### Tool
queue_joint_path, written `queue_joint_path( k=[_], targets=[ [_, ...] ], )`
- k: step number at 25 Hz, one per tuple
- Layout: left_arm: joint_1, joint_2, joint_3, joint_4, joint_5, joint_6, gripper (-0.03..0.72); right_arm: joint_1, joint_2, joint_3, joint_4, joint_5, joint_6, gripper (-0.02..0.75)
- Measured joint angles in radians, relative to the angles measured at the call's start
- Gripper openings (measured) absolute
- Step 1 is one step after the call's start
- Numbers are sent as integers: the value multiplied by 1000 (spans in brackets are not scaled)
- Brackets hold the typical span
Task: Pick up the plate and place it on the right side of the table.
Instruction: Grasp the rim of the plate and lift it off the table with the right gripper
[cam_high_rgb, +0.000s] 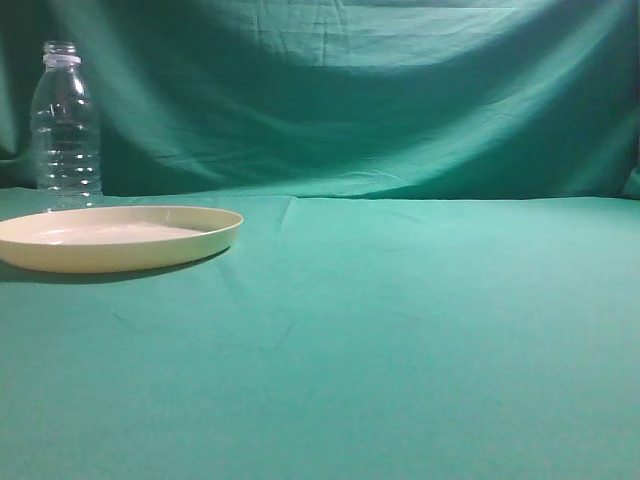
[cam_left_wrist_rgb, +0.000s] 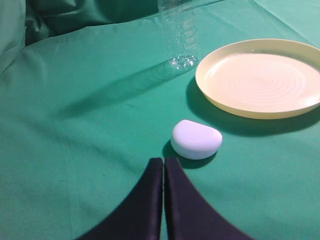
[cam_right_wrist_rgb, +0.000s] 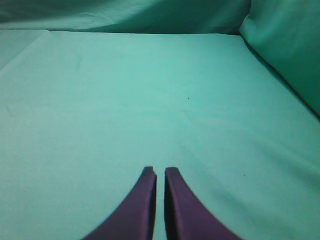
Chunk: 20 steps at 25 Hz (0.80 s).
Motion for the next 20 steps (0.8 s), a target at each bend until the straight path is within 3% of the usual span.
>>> queue_joint_path(
  k=[17,20],
  targets=[
    [0,0,0,0,0,0,0,0,0,0,-2,0,0,48],
    [0,0,0,0,0,0,0,0,0,0,-45,-39,0,48]
  ],
)
